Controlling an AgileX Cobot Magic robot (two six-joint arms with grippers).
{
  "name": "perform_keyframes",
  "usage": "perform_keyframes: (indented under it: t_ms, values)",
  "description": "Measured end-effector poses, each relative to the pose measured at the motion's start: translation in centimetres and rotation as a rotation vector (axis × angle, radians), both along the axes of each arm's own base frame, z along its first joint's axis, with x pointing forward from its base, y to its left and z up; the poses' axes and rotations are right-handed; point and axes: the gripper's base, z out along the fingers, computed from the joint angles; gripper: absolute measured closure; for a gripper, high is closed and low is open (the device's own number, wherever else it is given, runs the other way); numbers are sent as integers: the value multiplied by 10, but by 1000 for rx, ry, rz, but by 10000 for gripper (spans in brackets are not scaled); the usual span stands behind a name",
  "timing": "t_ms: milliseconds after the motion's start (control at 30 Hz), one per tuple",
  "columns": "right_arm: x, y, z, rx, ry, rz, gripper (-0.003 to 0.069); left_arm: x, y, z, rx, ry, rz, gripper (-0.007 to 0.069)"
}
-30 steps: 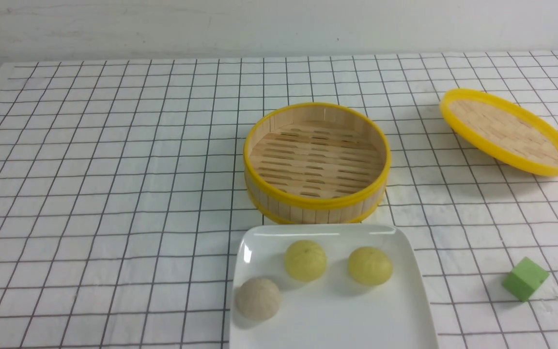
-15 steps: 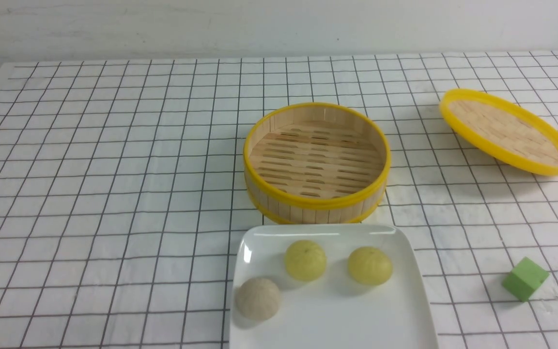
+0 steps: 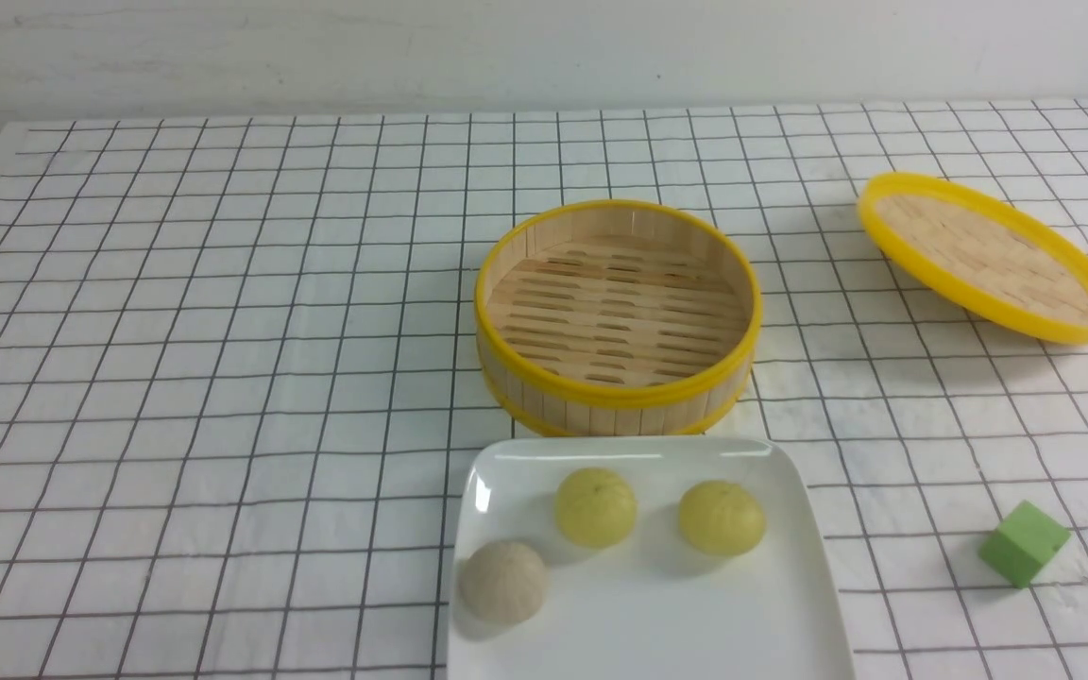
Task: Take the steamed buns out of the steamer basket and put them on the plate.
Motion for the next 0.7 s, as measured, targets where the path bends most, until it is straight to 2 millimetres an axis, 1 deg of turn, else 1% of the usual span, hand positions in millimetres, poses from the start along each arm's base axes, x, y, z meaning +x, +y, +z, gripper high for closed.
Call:
perform_keyframes:
  t_ms: [700]
  values:
    - [0, 0, 0, 0, 0, 0, 419, 0, 0, 0, -68, -6, 22, 384]
